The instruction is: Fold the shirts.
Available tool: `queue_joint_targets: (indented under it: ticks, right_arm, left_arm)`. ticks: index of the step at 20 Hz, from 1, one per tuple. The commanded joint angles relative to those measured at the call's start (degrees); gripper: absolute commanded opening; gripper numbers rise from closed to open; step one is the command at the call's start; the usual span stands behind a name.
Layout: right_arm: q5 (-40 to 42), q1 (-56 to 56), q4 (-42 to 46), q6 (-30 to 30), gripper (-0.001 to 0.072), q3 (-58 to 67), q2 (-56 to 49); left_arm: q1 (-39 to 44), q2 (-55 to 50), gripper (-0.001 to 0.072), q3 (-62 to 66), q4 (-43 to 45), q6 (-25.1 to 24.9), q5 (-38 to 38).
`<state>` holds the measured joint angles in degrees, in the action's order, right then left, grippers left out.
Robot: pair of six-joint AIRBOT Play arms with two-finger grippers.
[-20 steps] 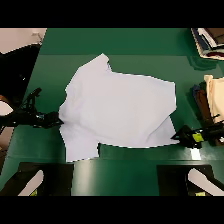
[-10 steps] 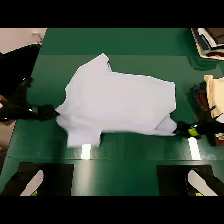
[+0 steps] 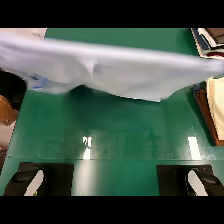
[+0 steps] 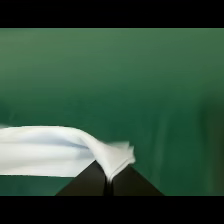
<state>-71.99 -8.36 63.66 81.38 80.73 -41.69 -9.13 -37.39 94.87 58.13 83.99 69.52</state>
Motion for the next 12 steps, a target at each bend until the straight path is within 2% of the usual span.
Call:
queue_joint_targets:
  ticks: [1,4,7,9,12]
  right_arm:
    - [-1.5,0.0,4.1,0.0,0.0017,19.0,-0.1]
    - [-8.0,0.0,5.6,0.0,0.0016,31.9,-3.8]
    - [-12.7,0.0,5.4,0.4,0.0016,39.6,-8.4]
    - [-14.7,0.0,5.3,1.2,0.0015,39.4,-11.4]
    - [-16.3,0.3,4.9,1.2,0.0016,30.3,-16.0]
  left_arm:
    - [0.0,-0.1,0.0025,18.4,0.3,1.4,-4.5]
    - [0.0,-0.3,0.0025,23.5,0.4,1.6,-7.5]
    - [0.0,-3.5,0.0025,22.6,1.2,3.0,-4.8]
    - [0.0,-7.8,0.0025,19.7,1.1,3.1,0.0]
    - [0.0,-15.7,0.0025,12.0,0.8,3.0,6.6]
